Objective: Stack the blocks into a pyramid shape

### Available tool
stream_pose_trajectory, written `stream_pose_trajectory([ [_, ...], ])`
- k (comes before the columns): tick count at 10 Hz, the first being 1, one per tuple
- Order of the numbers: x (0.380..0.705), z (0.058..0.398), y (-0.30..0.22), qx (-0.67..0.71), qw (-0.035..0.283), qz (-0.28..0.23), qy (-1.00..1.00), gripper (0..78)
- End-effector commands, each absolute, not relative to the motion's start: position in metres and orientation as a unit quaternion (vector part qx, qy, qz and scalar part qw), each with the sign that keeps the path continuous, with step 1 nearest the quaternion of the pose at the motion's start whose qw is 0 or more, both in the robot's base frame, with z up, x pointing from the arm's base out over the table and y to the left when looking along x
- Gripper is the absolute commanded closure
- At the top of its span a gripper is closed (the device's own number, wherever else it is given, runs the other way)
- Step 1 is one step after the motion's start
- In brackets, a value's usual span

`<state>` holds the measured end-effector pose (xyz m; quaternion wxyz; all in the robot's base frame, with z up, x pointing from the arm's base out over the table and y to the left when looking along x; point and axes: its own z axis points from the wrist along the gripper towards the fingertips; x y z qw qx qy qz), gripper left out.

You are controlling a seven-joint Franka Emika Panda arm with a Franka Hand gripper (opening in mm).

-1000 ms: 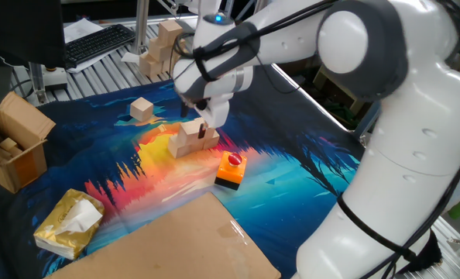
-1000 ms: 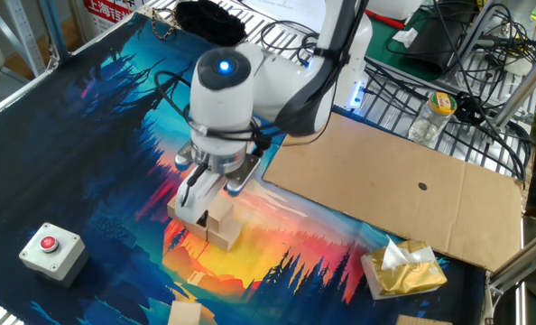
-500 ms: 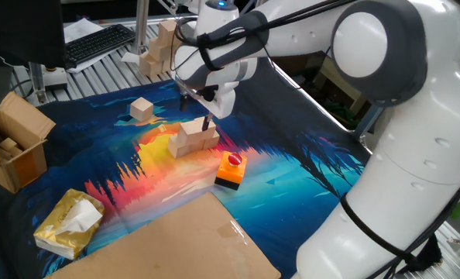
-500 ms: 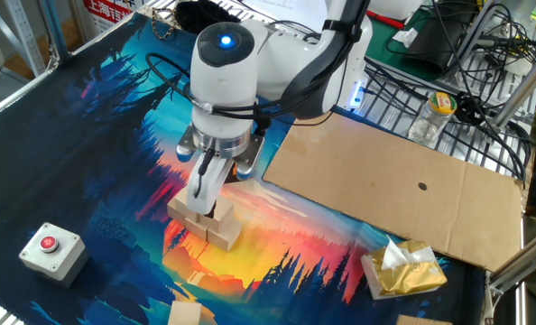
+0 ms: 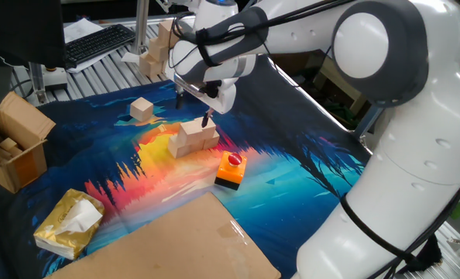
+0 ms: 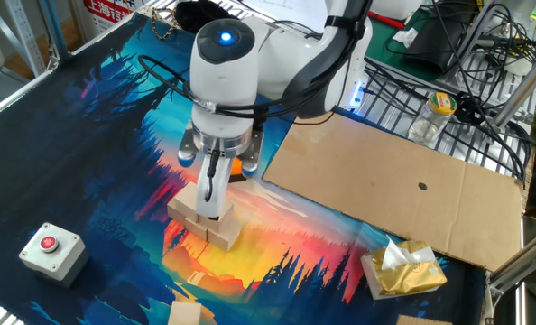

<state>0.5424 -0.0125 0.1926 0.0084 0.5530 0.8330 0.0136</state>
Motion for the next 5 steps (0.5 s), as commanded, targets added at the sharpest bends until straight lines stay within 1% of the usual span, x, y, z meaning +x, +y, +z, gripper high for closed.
stream_pose_trajectory([
  [1, 0.595, 0.208, 0.012, 0.475, 0.004, 0.027, 0.88, 0.3],
  [3, 0.608, 0.205, 0.021, 0.47, 0.004, 0.026, 0.882, 0.3],
  [5, 0.614, 0.2, 0.029, 0.465, 0.008, 0.02, 0.885, 0.3],
])
